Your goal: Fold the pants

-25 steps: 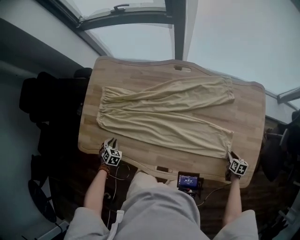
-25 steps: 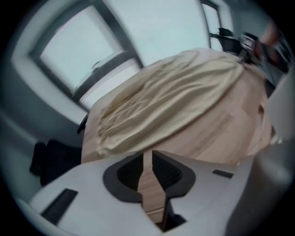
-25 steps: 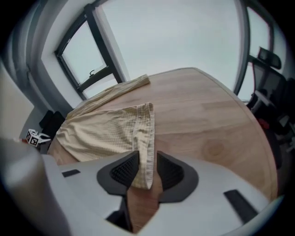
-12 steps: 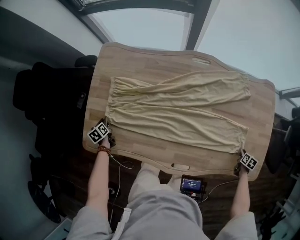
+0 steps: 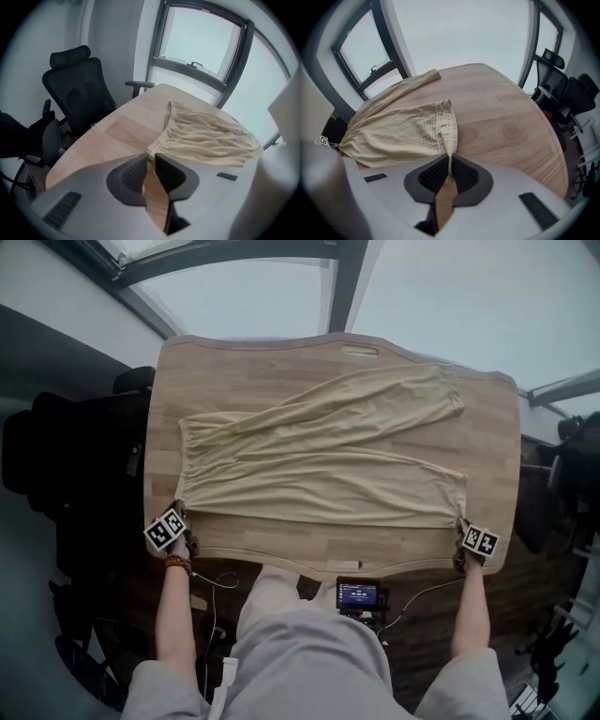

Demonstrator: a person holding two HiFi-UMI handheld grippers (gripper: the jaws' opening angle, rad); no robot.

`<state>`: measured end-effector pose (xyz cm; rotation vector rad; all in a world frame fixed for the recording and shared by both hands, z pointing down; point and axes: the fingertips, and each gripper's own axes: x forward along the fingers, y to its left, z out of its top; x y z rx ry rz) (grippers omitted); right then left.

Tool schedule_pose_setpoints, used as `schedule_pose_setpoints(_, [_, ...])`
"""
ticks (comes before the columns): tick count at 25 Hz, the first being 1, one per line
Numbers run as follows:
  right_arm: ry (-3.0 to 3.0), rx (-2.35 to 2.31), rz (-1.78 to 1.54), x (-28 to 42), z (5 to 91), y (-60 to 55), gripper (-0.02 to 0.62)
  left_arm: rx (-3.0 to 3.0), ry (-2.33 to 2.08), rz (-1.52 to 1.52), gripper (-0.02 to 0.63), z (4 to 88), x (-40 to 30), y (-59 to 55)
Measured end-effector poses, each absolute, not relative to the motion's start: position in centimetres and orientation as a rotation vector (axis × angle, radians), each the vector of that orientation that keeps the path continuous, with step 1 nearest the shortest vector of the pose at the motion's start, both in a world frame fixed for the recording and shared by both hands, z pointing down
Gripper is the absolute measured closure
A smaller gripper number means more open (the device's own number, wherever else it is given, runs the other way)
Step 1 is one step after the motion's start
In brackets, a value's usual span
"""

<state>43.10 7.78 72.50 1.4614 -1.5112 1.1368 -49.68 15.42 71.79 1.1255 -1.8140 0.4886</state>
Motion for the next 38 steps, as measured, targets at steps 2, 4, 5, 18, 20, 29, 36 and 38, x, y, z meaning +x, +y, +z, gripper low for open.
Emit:
schedule_pose_setpoints(2, [-1.548, 1.445, 1.157, 43.0, 71.8, 8.6, 0.575, 1.105, -1.808, 0.496, 0.548, 71.4, -50.2, 17.8])
schedule_pose_setpoints(4, [-1.586, 1.41, 1.177, 42.5, 71.4, 9.6, 0.575, 1.065, -1.806, 0.495, 0.551, 71.4, -50.9, 20.2])
schedule_pose_setpoints(5, [-1.609, 1.384, 1.195, 42.1, 71.3, 10.0, 0.575, 1.041, -1.809, 0.491, 0.551, 71.5, -51.2, 21.3])
schedule_pose_setpoints(18, [-1.438, 1.44, 0.796, 44.0, 68.2, 10.9, 0.481, 1.419, -1.88, 0.648, 0.436, 63.4, -53.2, 13.0])
schedule_pose_setpoints(20, [-1.42, 1.484, 0.698, 42.2, 66.8, 9.6, 0.482, 1.527, -1.836, 0.702, 0.437, 62.6, -54.0, 7.9])
schedule_pose_setpoints(29, [-1.76, 1.118, 0.552, 18.9, 67.8, 6.2, 0.491, 2.134, -1.23, 1.377, 0.519, 69.4, -47.3, -3.4])
schedule_pose_setpoints(36, [-1.837, 0.749, 0.579, 5.9, 71.9, 7.0, 0.499, 2.301, -0.797, 1.64, 0.598, 74.4, -43.9, -2.3])
schedule_pose_setpoints(38, [-1.794, 0.723, 0.608, 5.6, 73.5, 8.1, 0.499, 2.246, -0.854, 1.565, 0.6, 74.8, -44.1, -2.5])
